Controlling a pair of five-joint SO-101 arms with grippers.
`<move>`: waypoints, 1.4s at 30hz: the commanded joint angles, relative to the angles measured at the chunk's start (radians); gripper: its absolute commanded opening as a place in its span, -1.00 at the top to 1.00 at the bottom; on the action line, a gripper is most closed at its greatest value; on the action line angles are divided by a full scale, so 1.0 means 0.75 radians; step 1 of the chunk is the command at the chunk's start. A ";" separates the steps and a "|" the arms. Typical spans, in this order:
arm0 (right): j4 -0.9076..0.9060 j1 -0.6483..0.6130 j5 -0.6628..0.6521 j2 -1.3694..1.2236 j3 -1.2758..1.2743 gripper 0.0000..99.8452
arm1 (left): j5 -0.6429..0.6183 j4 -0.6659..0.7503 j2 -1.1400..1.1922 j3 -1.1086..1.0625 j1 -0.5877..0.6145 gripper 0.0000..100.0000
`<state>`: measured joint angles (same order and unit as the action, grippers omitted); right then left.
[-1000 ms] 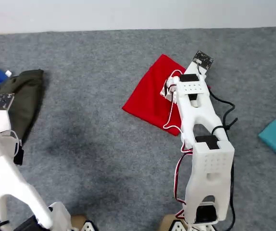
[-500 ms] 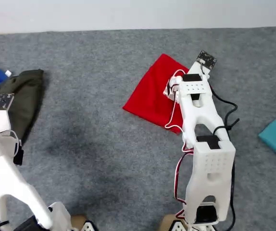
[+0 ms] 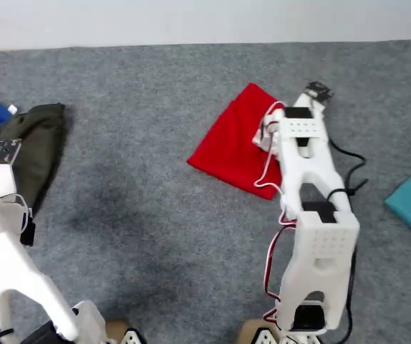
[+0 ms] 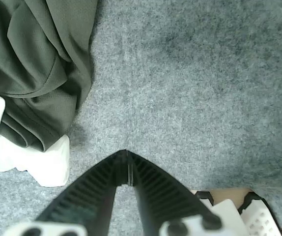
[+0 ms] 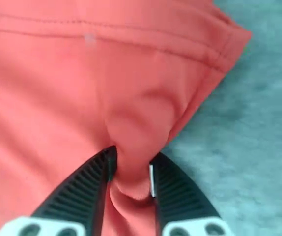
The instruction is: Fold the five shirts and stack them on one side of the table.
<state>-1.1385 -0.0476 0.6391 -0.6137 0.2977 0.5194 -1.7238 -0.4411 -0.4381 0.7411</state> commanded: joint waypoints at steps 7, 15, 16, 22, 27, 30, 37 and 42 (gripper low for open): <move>-0.066 0.263 -0.276 0.345 0.053 0.98 | -0.012 -0.035 -0.045 0.005 -0.010 0.99; -0.066 0.508 -0.428 0.388 0.055 0.98 | -0.072 -0.035 -0.045 0.003 -0.012 0.99; -0.064 0.537 -0.448 0.388 0.055 0.98 | -0.072 -0.035 -0.045 0.003 -0.012 0.99; -0.054 0.676 -0.532 0.388 0.070 0.98 | -0.090 -0.035 -0.045 0.003 -0.012 0.99; -0.054 0.795 -0.544 0.382 0.174 0.98 | -0.092 -0.035 -0.045 0.003 -0.012 0.99; -0.036 0.848 -0.624 0.375 0.227 0.98 | -0.098 -0.035 -0.045 -0.017 -0.012 0.99; 0.052 0.973 -0.704 0.375 0.227 0.98 | -0.096 -0.029 -0.045 -0.089 -0.012 0.99; 0.056 1.053 -0.710 0.375 0.227 0.98 | -0.096 -0.018 -0.045 -0.087 -0.041 0.99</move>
<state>-1.1185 0.7043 0.1235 -0.4081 0.4020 0.4534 -1.7238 -0.4411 -0.5102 0.7334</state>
